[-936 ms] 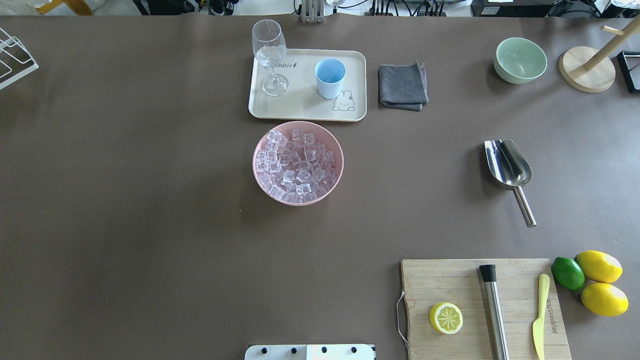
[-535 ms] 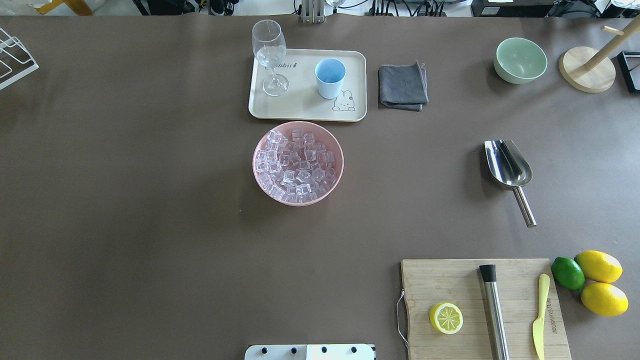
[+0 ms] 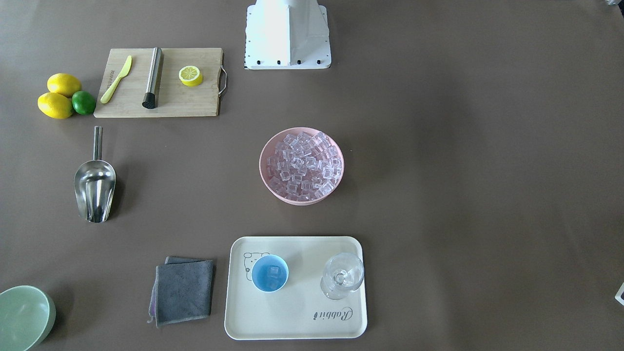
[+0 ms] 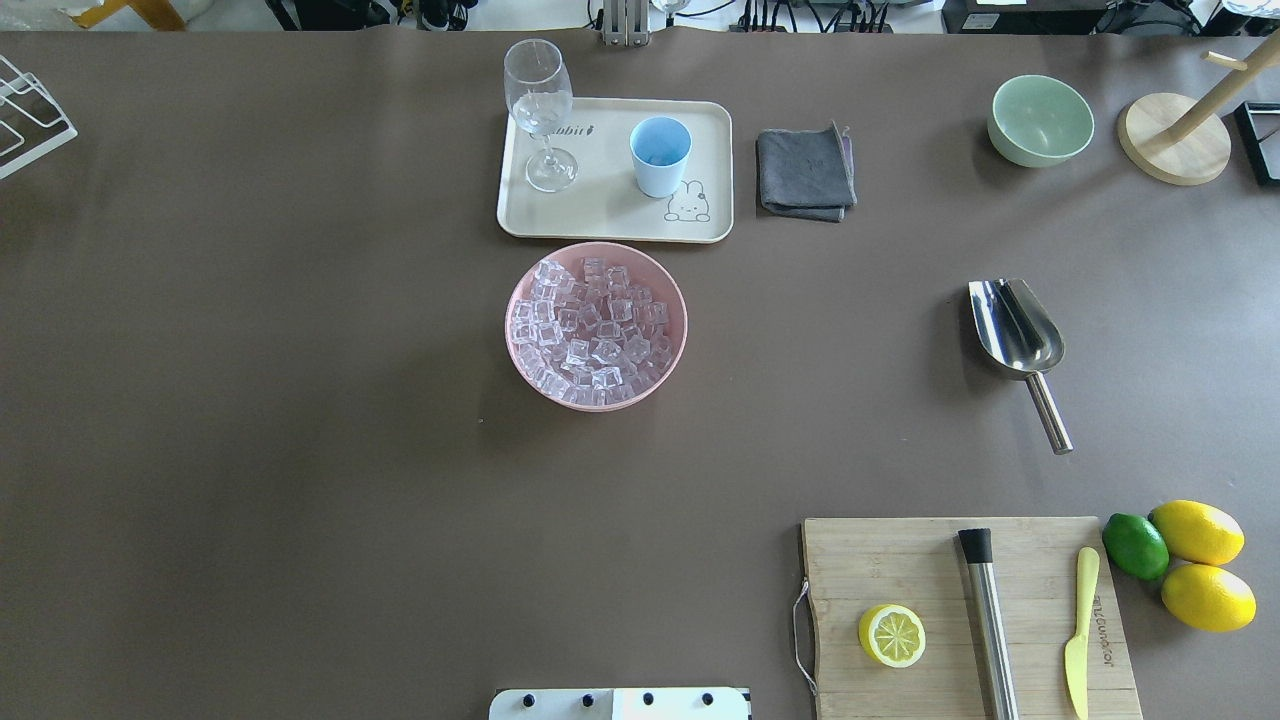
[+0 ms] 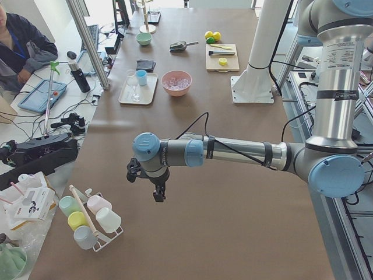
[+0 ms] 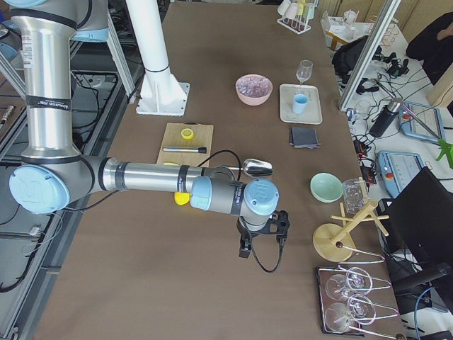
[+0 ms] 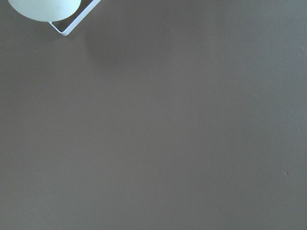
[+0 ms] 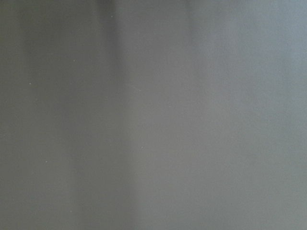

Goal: Put ice in cup with scoop

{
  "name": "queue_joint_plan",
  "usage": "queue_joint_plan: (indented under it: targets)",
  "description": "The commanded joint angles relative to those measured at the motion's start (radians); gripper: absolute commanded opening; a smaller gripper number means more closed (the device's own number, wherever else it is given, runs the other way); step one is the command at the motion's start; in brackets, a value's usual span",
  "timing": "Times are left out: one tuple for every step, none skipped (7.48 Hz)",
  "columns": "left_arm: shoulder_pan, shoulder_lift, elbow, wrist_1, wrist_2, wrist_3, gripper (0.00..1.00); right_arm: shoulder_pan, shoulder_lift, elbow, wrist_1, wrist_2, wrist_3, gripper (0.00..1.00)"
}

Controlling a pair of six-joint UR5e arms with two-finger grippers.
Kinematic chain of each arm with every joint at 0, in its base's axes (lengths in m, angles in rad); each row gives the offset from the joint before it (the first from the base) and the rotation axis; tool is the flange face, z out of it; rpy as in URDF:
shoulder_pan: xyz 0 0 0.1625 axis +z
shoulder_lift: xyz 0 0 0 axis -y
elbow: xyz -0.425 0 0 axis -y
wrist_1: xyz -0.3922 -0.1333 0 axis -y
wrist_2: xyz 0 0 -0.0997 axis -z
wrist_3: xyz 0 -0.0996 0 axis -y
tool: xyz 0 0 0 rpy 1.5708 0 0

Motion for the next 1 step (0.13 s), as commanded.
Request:
queue_joint_plan:
  targets:
    - [0.000,0.000,-0.003,0.002,-0.002,0.000,0.99,-0.002,0.005,0.000,0.000,-0.001,0.004,1.00]
